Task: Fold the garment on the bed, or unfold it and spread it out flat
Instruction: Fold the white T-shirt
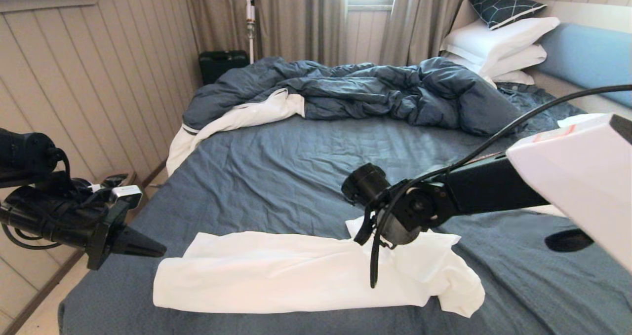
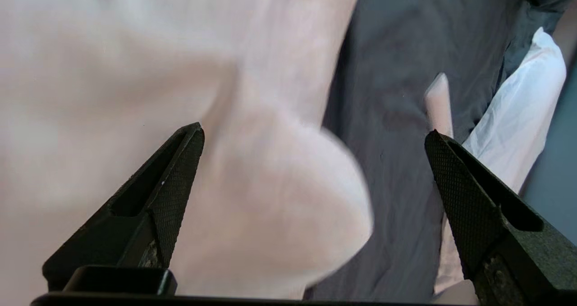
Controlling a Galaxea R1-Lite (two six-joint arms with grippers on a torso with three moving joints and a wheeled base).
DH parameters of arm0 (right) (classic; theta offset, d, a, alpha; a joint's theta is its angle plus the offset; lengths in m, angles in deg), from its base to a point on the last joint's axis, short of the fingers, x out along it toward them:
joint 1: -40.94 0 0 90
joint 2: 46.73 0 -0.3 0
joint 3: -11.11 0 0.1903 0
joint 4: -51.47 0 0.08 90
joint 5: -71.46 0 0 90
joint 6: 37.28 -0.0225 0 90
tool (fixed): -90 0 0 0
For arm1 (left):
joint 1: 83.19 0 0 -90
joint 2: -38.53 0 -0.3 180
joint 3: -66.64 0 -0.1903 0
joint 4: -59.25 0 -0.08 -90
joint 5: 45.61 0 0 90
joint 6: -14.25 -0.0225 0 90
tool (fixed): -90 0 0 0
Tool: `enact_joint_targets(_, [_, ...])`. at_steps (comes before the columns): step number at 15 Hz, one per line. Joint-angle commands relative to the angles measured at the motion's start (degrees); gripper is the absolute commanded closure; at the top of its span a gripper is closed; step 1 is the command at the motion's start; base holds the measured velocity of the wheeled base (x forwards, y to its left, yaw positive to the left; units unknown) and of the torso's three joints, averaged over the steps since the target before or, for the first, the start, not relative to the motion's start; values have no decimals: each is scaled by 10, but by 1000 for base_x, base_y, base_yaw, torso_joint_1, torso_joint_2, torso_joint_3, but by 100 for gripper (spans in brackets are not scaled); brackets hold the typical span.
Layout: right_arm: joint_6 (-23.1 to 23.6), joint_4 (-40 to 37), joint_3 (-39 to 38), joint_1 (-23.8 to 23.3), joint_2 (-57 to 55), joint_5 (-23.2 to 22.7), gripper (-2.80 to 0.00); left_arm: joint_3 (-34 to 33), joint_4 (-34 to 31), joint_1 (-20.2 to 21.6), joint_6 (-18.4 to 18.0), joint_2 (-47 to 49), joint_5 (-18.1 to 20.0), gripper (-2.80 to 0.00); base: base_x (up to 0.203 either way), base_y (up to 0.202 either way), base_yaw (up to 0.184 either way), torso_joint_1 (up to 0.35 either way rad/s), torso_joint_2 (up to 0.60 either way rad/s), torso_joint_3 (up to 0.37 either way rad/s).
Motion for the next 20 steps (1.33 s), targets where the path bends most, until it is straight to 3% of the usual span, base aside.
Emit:
enact_joint_targets(1, [0,17,-96,21,59,2,-280,0,-4,0,-1,1,3,0,0,0,0,0,0,0])
enact_joint_targets(5, [-1,43,-229,43,121,-1,-280,0,-4,0,0,1,3,0,0,0,0,0,0,0])
enact_joint_targets(12, [0,83,-297,65,135,-1,-280,1,-4,-1,0,3,3,0,0,0,0,0,0,0])
enact_joint_targets(15, [2,98,-292,61,111,-1,-280,1,-4,0,0,4,4,0,0,0,0,0,0,0])
enact_joint_targets(20, [35,130,-209,17,41,-1,-280,1,-3,0,0,4,4,0,0,0,0,0,0,0])
